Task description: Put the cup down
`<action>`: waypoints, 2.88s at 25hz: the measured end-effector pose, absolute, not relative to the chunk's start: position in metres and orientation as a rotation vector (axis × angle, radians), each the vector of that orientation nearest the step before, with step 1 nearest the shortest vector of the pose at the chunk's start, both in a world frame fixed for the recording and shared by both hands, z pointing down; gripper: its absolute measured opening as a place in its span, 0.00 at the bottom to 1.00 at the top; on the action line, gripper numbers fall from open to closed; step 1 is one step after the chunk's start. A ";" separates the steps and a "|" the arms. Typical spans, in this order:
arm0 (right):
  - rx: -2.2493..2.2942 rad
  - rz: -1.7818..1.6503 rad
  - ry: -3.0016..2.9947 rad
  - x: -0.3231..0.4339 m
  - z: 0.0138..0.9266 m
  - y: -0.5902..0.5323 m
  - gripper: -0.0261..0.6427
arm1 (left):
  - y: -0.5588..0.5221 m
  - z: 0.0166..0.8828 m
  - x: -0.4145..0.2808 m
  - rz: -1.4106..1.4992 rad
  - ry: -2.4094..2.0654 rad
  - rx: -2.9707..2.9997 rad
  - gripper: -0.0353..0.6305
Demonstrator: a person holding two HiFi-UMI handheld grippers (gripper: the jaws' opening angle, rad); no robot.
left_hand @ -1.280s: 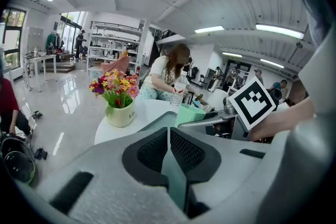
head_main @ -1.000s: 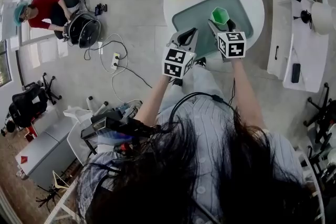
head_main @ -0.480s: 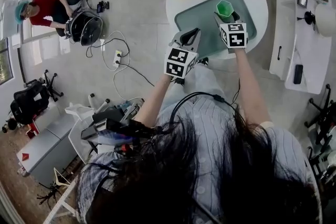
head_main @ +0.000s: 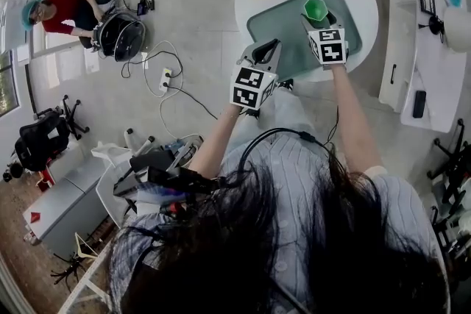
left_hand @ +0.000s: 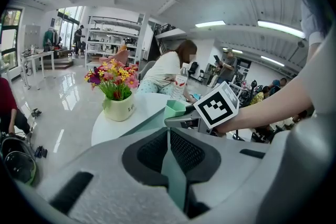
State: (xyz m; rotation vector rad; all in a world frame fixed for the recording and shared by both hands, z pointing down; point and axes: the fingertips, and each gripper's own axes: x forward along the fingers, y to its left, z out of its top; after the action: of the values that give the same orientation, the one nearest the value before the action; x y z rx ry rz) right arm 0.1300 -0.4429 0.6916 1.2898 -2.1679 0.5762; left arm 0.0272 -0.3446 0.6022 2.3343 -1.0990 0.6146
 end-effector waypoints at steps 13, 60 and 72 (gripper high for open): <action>1.379 0.659 -2.181 0.135 0.674 -0.429 0.50 | -0.336 0.601 0.016 0.627 -1.135 2.322 0.09; 1.632 0.790 -2.403 0.065 0.544 -0.256 0.46 | -0.233 0.546 -0.042 0.494 -1.121 2.438 0.09; 1.735 0.728 -2.437 0.014 0.508 -0.172 0.32 | -0.167 0.512 -0.086 0.400 -1.088 2.538 0.09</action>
State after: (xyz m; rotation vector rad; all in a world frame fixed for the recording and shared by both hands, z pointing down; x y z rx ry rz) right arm 0.0142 -0.1724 0.5083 1.7352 -2.4368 0.7283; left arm -0.0858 -0.1665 0.5125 2.5375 -1.0880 0.3995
